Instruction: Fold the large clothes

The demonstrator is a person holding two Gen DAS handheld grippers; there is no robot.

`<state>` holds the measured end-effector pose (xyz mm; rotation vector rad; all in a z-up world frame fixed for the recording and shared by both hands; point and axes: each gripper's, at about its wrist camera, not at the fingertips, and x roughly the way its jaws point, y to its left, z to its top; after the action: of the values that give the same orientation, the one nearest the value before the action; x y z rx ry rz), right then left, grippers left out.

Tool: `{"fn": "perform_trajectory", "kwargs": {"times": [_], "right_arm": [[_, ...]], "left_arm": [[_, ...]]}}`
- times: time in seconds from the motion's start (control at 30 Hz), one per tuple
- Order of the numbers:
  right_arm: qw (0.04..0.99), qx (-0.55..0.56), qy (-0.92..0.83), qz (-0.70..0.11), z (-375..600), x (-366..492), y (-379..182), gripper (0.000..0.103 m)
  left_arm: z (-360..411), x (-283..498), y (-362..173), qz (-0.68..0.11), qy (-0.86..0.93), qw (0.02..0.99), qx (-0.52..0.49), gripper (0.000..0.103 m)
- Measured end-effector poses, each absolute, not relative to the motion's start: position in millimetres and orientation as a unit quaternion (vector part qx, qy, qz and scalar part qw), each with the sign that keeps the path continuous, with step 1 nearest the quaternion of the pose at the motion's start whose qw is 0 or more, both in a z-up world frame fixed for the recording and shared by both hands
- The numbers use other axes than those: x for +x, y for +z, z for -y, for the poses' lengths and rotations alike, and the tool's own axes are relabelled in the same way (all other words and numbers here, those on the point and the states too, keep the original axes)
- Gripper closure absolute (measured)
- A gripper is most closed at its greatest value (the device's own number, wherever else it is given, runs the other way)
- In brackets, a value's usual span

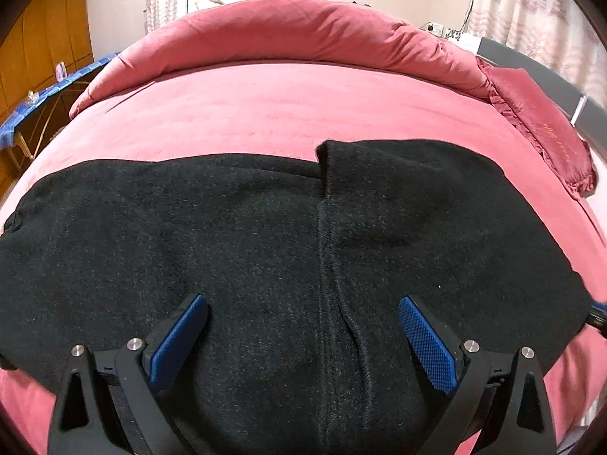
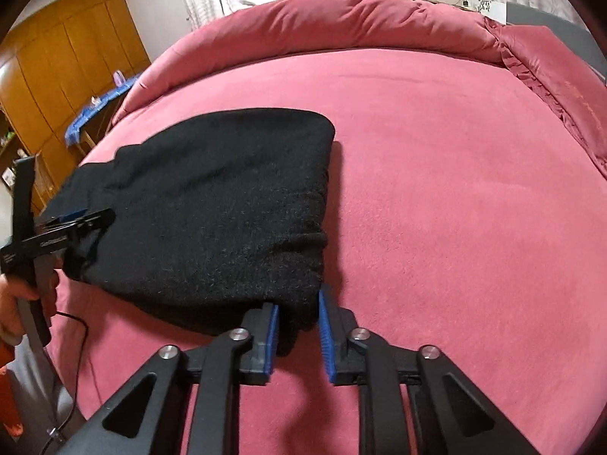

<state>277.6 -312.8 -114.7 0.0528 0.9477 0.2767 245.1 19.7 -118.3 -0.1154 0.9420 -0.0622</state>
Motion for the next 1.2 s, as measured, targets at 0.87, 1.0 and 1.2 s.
{"fn": "perform_trajectory", "kwargs": {"times": [0.87,1.0,1.2], "right_arm": [[0.862,0.044,0.062,-0.501,324.3,270.7,-85.1,0.069],[0.848,0.184,0.038,-0.495,353.7,295.6,-116.2,0.063],[0.823,0.293,0.130,-0.469,375.1,298.9,-137.7,0.060]], "left_arm": [[-69.2,236.1,-100.4,-0.436,-0.058,0.886,-0.148,0.012],[-35.4,226.6,-90.4,-0.401,-0.100,0.908,-0.075,0.011],[12.3,248.4,-123.9,-0.424,-0.102,0.896,0.085,0.010]]}}
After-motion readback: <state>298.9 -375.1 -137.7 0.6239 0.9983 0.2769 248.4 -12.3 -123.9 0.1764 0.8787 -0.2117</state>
